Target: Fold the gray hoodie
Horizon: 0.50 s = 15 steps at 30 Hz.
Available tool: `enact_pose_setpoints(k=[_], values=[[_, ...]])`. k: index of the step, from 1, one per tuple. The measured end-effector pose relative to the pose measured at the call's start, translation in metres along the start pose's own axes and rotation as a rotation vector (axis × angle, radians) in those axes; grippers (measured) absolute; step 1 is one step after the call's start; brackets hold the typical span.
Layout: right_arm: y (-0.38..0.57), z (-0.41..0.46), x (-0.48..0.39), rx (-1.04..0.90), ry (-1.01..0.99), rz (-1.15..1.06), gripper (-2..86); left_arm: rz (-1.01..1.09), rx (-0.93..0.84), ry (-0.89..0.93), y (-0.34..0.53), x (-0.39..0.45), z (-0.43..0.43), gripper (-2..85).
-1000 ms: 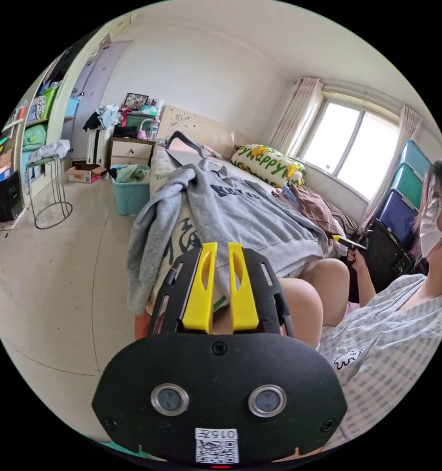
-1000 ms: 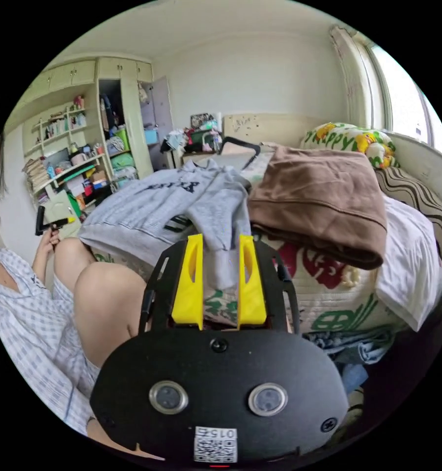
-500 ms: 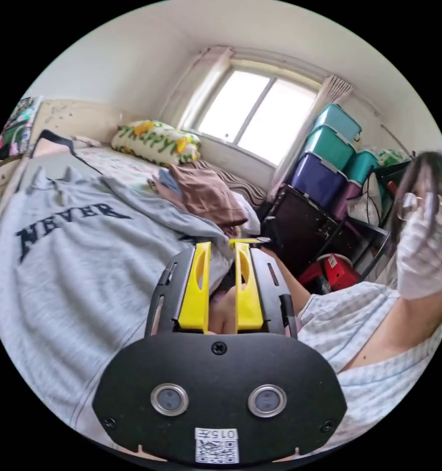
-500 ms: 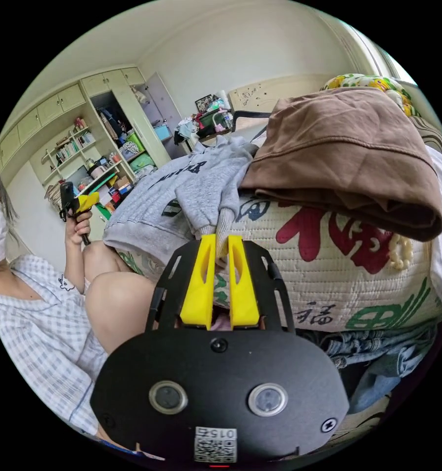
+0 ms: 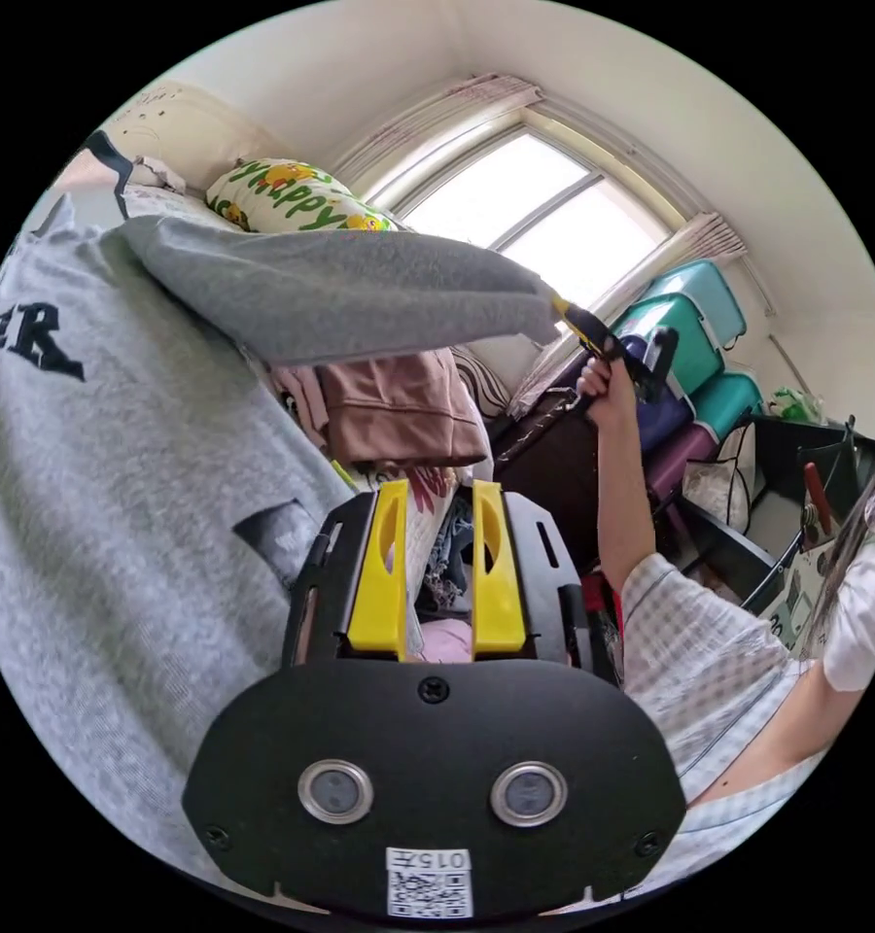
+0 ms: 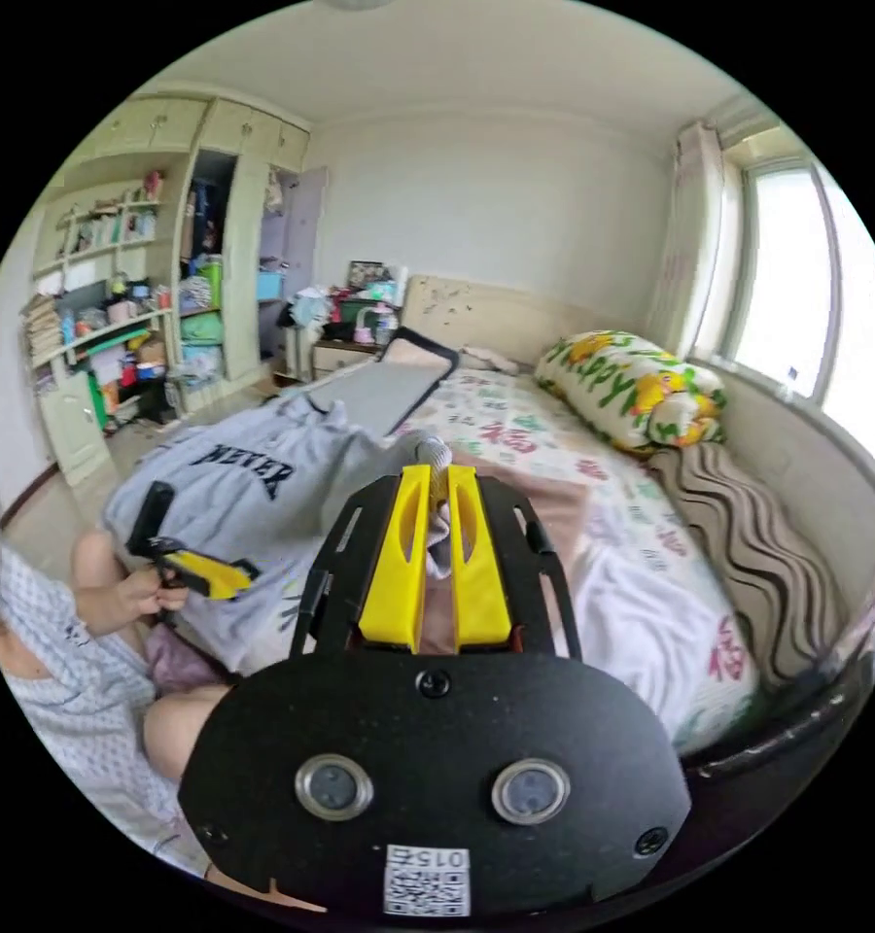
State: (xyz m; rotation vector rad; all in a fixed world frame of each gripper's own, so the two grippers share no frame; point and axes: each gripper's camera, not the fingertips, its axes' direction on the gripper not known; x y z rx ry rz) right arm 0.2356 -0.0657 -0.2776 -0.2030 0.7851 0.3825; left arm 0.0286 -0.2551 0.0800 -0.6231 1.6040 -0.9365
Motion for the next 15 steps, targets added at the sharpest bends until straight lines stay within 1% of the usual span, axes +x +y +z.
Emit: enact_pose_setpoints(k=[2,3,5,9,10,12,14,15], values=[[-0.017,0.026,0.029,-0.062,0.083,0.084,3.5,0.025,-0.009,-0.043,-0.013,-0.001,-0.004,9.9],[-0.023,0.048,0.049,-0.102,0.095,0.153,3.6,0.025,-0.018,-0.069,-0.022,-0.005,-0.006,9.7],[-0.028,0.081,0.072,-0.171,0.076,0.249,3.8,0.022,-0.027,-0.067,-0.034,-0.01,-0.01,9.6],[-0.034,0.139,0.08,-0.25,0.198,0.277,4.0,0.016,-0.026,-0.046,-0.042,-0.019,-0.024,9.1],[-0.037,0.143,0.08,-0.246,0.208,0.281,4.0,0.011,-0.024,-0.041,-0.04,-0.021,-0.026,9.0],[-0.05,0.144,0.081,-0.137,0.178,0.323,3.9,-0.014,-0.015,-0.032,-0.032,-0.028,-0.034,8.5],[-0.063,0.143,0.083,-0.089,0.156,0.358,3.9,-0.027,-0.004,-0.015,-0.026,-0.032,-0.038,8.3],[-0.07,0.147,0.082,-0.099,0.183,0.355,3.9,-0.035,0.009,0.004,-0.023,-0.035,-0.041,8.2]])
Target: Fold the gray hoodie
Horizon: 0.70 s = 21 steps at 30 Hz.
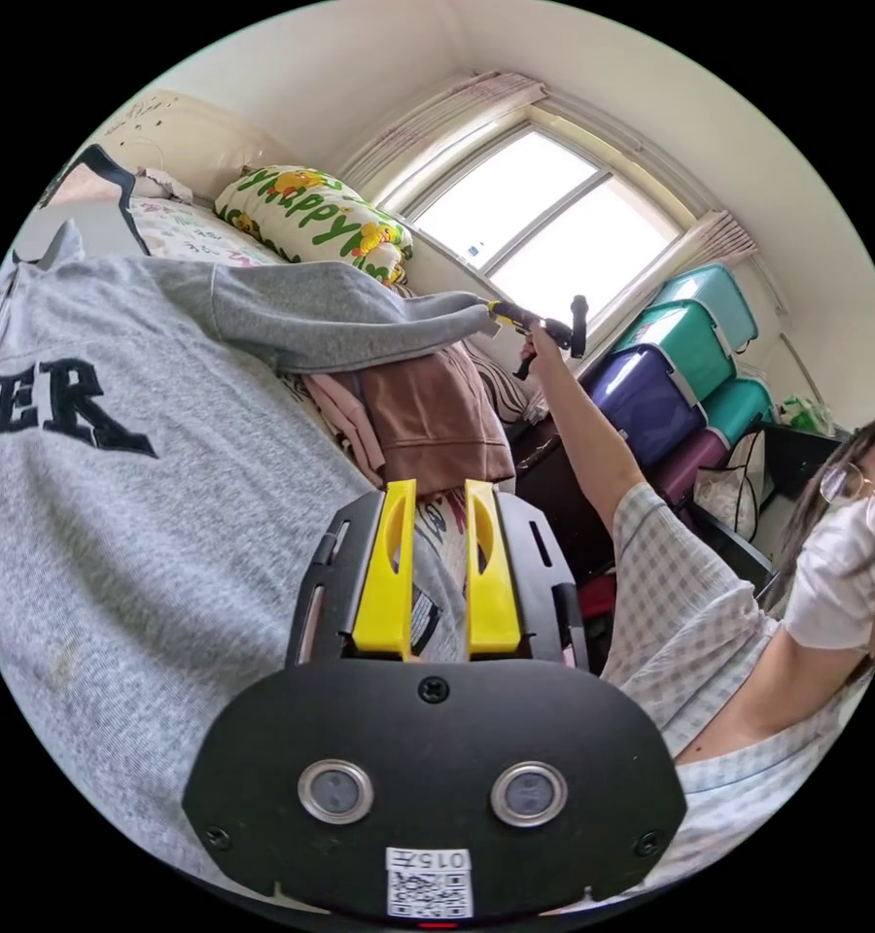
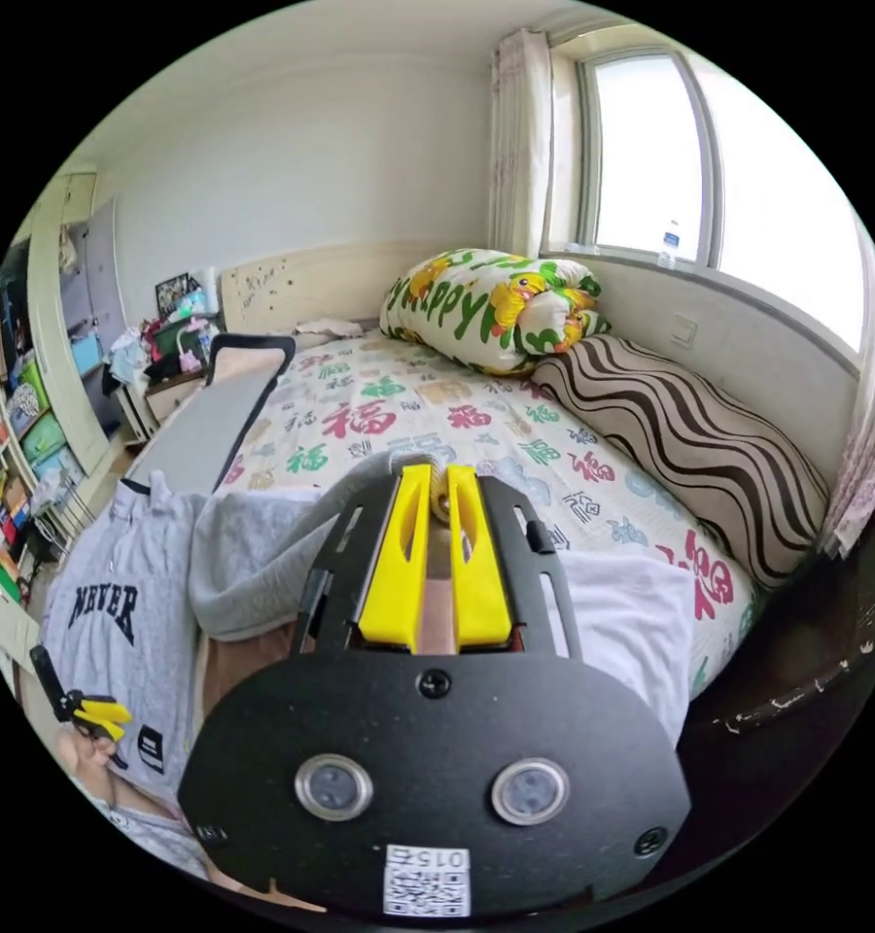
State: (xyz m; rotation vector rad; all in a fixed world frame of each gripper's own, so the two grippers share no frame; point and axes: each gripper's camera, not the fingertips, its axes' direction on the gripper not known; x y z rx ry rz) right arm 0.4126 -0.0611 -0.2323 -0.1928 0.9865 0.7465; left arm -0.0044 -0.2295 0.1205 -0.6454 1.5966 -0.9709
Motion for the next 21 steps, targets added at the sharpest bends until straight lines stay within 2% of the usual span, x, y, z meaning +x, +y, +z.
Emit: enact_pose_setpoints(k=[1,4,6,9,13,15,19,21], values=[[-0.003,0.004,-0.002,-0.024,0.027,-0.005,4.0,-0.003,0.005,0.012,0.001,-0.001,-0.001,8.2],[-0.002,0.042,-0.007,-0.275,0.193,-0.062,4.7,-0.016,0.019,0.049,0.001,-0.003,-0.006,8.1],[0.013,0.054,0.007,-0.345,0.139,-0.014,5.3,-0.021,0.021,0.037,0.003,0.0,-0.014,8.1],[0.031,0.032,0.028,-0.259,-0.041,0.097,5.6,-0.009,0.08,0.035,0.01,0.014,-0.036,8.2],[0.052,-0.009,0.028,-0.172,-0.012,0.094,5.9,0.035,0.164,-0.063,0.031,0.051,-0.079,9.1],[0.069,-0.042,0.003,-0.083,-0.069,0.012,6.0,0.042,0.269,-0.084,0.062,0.078,-0.122,9.9],[0.109,-0.075,-0.073,-0.04,-0.289,-0.223,6.0,0.08,0.405,-0.088,0.113,0.116,-0.207,10.1],[0.15,-0.087,-0.141,-0.047,-0.435,-0.397,6.2,0.097,0.491,-0.286,0.151,0.14,-0.277,10.3]])
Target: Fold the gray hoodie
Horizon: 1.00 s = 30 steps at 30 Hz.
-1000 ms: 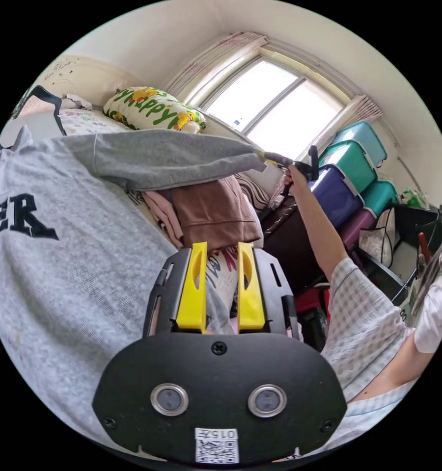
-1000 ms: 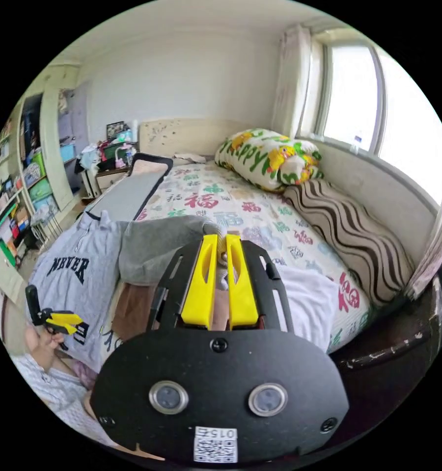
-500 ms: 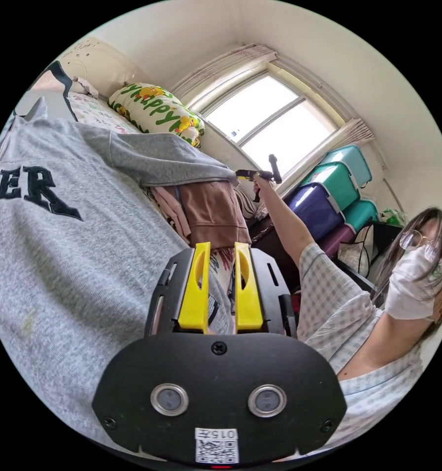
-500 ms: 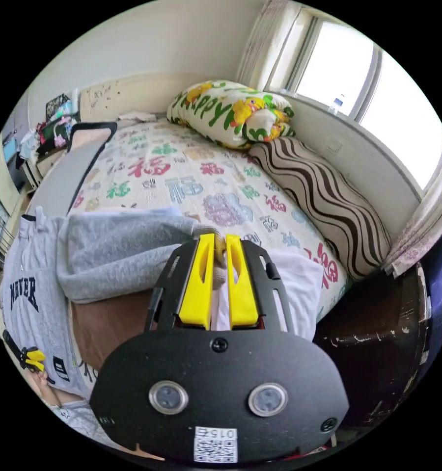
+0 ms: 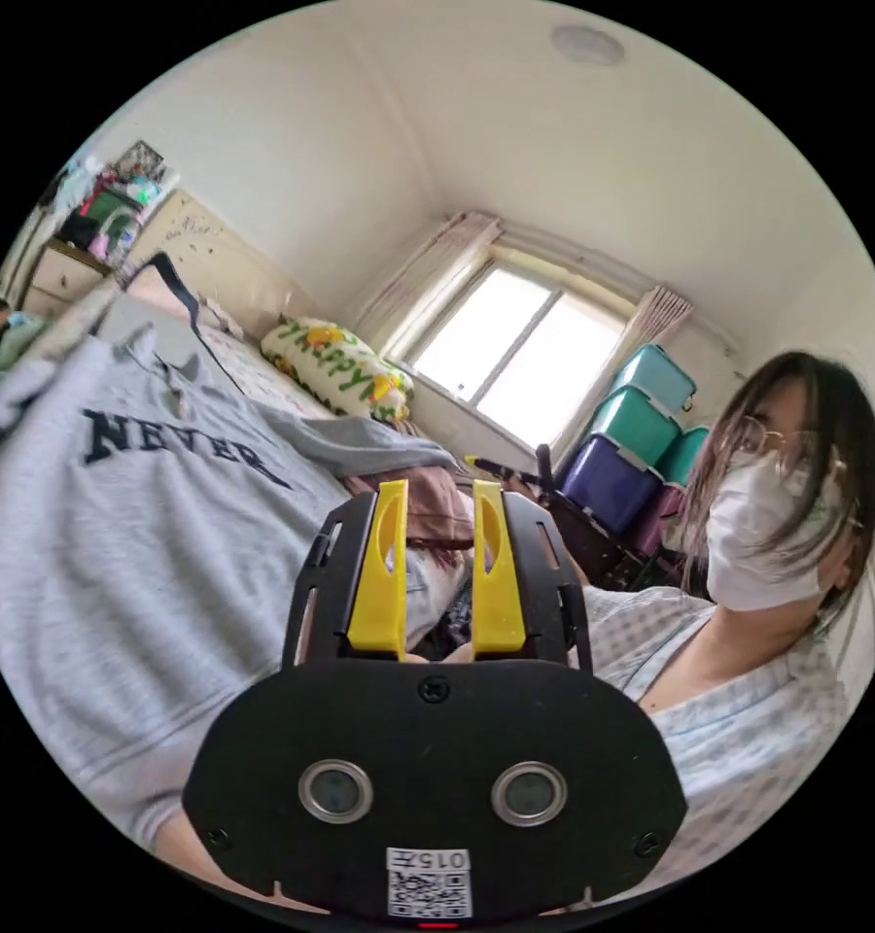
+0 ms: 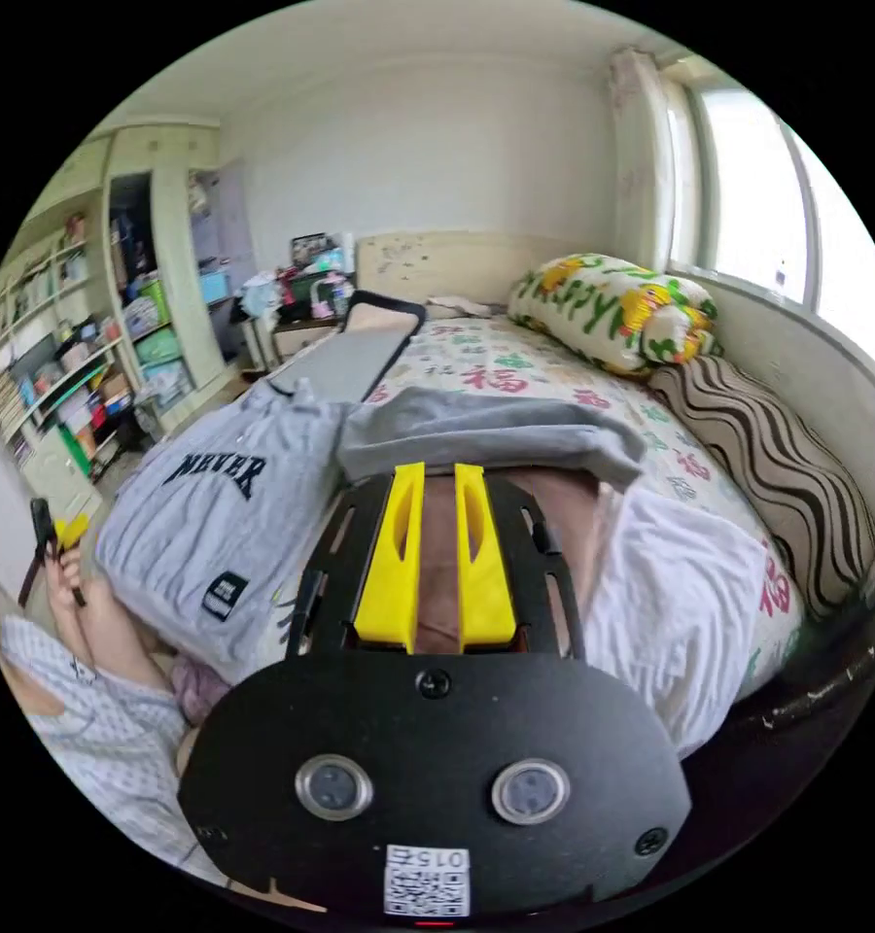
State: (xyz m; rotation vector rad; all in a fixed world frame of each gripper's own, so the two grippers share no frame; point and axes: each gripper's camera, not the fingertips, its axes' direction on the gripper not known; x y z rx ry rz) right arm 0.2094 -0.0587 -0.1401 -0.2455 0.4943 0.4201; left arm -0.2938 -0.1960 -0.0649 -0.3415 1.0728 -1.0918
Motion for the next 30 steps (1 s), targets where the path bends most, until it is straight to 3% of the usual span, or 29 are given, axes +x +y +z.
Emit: enact_pose_setpoints(k=[1,3,5,8,13,16,18,19,20,22,24,26,28,30], values=[[0.003,0.006,-0.018,0.001,-0.04,-0.036,6.2,0.016,0.021,-0.074,0.0,-0.001,-0.021,10.3],[0.014,0.037,-0.088,-0.037,-0.22,-0.175,6.5,-0.006,0.068,-0.463,0.005,-0.025,-0.093,10.8],[0.018,0.06,-0.134,-0.068,-0.351,-0.254,7.0,-0.059,0.041,-0.696,0.01,-0.062,-0.131,12.2],[0.01,0.094,-0.198,-0.112,-0.521,-0.365,7.4,-0.087,-0.121,-0.807,0.017,-0.129,-0.154,14.9],[-0.011,0.132,-0.263,-0.118,-0.594,-0.474,7.2,-0.087,-0.246,-0.592,0.007,-0.213,-0.141,19.1],[-0.017,0.159,-0.282,-0.229,-0.569,-0.518,6.8,-0.142,-0.362,-0.426,0.001,-0.269,-0.118,21.7],[-0.015,0.179,-0.285,-0.279,-0.58,-0.492,6.4,-0.142,-0.423,-0.091,-0.002,-0.293,-0.099,15.9],[-0.014,0.185,-0.285,-0.304,-0.59,-0.492,6.1,-0.156,-0.431,-0.027,-0.005,-0.296,-0.098,11.7],[-0.013,0.194,-0.285,-0.356,-0.597,-0.483,5.6,-0.176,-0.441,-0.082,-0.013,-0.296,-0.101,5.9],[-0.013,0.2,-0.278,-0.347,-0.61,-0.441,4.8,-0.046,-0.347,-0.391,-0.028,-0.266,-0.121,2.5],[-0.016,0.207,-0.266,-0.36,-0.614,-0.389,1.9,0.171,-0.113,-0.912,-0.033,-0.192,-0.142,1.9],[-0.018,0.212,-0.256,-0.358,-0.642,-0.339,0.8,0.411,-0.024,-1.193,-0.014,-0.14,-0.128,2.1],[-0.018,0.218,-0.248,-0.365,-0.678,-0.306,0.3,0.537,-0.063,-1.301,0.015,-0.125,-0.105,3.0],[-0.02,0.225,-0.241,-0.371,-0.722,-0.266,0.0,0.428,-0.268,-1.209,0.048,-0.148,-0.089,5.6]])
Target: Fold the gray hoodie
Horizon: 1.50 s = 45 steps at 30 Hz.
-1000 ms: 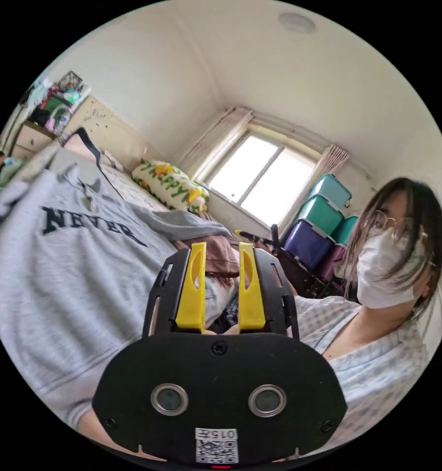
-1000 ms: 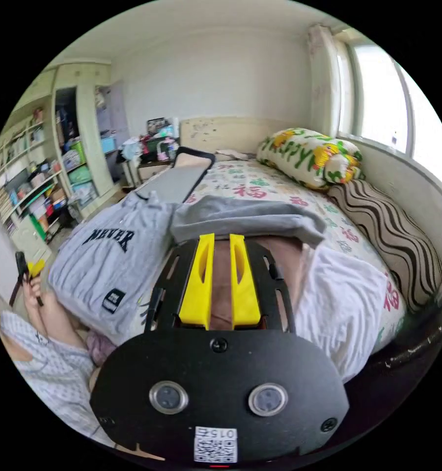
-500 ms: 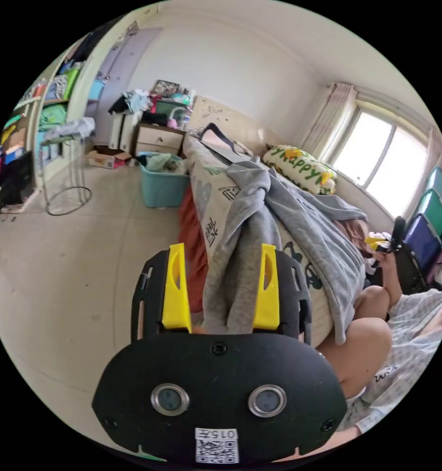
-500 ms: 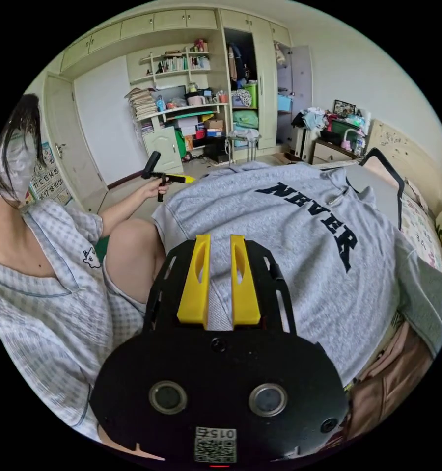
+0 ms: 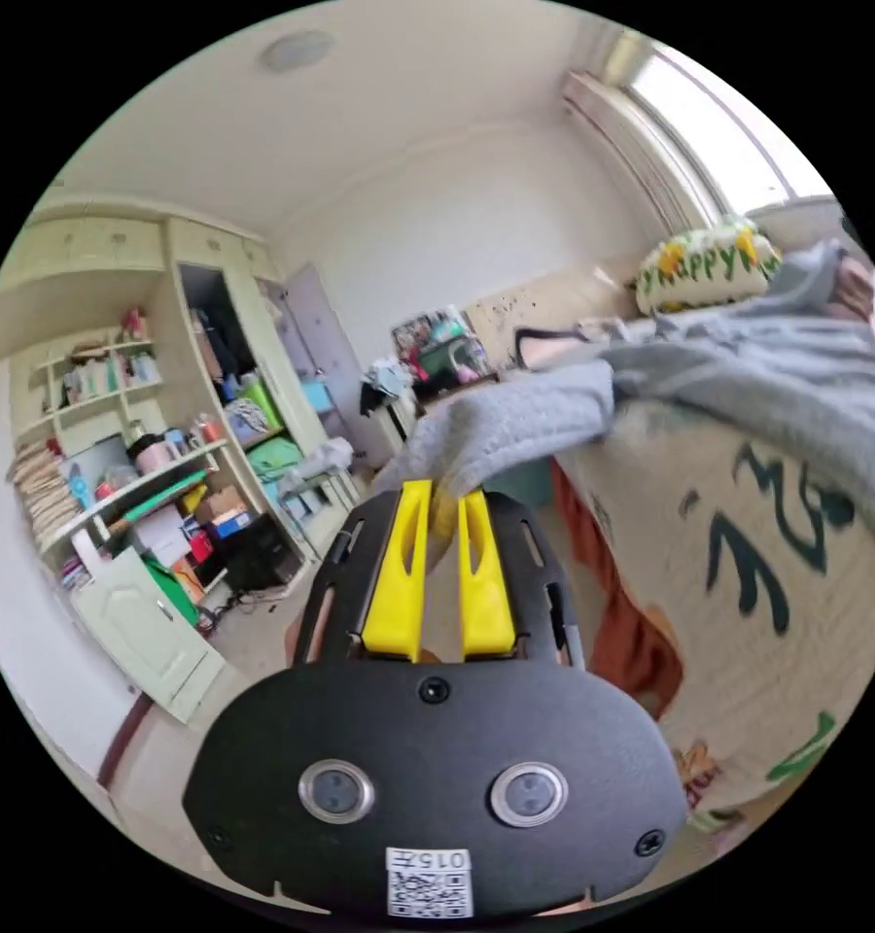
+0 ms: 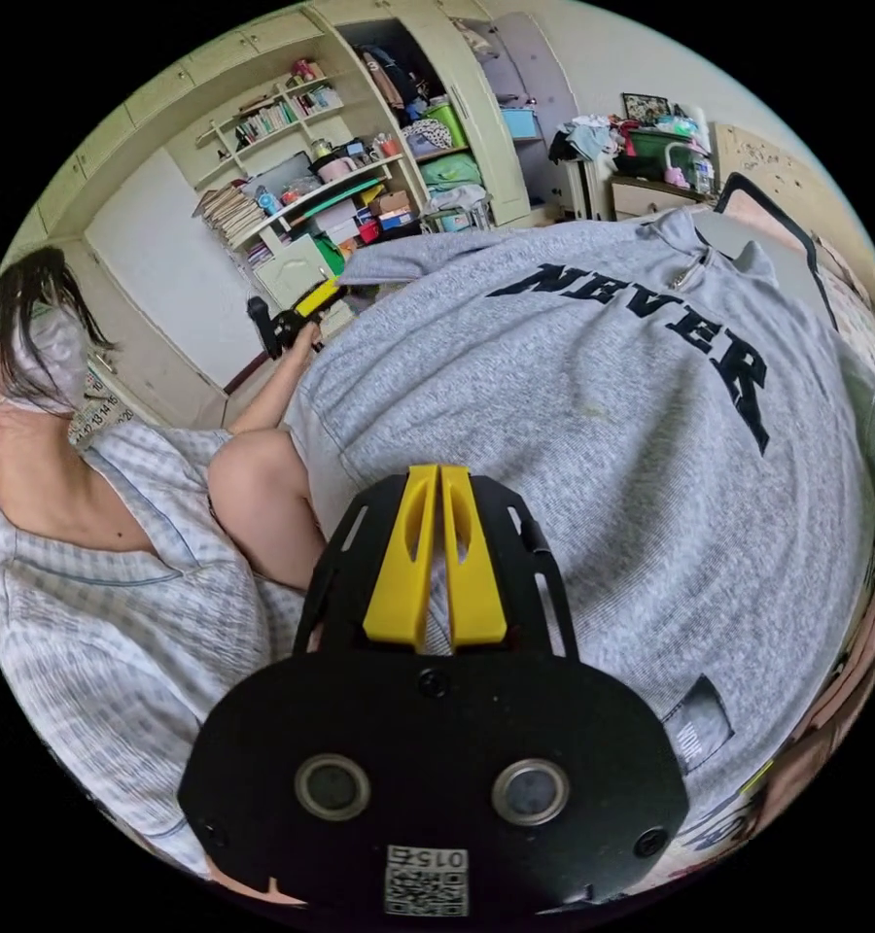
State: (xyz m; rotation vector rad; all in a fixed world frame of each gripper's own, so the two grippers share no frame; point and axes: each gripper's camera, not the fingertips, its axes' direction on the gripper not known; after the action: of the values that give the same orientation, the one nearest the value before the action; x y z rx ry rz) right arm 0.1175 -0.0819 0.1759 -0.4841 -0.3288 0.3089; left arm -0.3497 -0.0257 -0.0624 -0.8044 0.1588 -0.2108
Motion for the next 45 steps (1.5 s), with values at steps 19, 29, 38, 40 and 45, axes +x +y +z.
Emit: enact_pose_setpoints(k=[19,29,38,40,45], values=[[0.004,0.006,0.032,0.034,-0.117,0.07,1.1,-0.386,0.091,0.67,0.005,-0.049,0.05,10.6],[0.045,-0.034,0.007,0.086,0.09,0.0,6.1,-0.263,0.149,0.893,-0.029,-0.06,-0.09,11.0],[0.136,-0.095,0.017,0.244,0.428,0.269,9.0,-0.272,-0.124,0.834,-0.022,-0.026,-0.097,10.4],[0.161,-0.098,0.021,0.245,0.459,0.346,10.1,-0.324,-0.124,0.879,-0.012,-0.032,-0.1,10.7],[0.229,-0.087,0.029,0.34,0.422,0.493,11.9,-0.414,-0.125,0.955,0.013,-0.035,-0.103,10.7]])
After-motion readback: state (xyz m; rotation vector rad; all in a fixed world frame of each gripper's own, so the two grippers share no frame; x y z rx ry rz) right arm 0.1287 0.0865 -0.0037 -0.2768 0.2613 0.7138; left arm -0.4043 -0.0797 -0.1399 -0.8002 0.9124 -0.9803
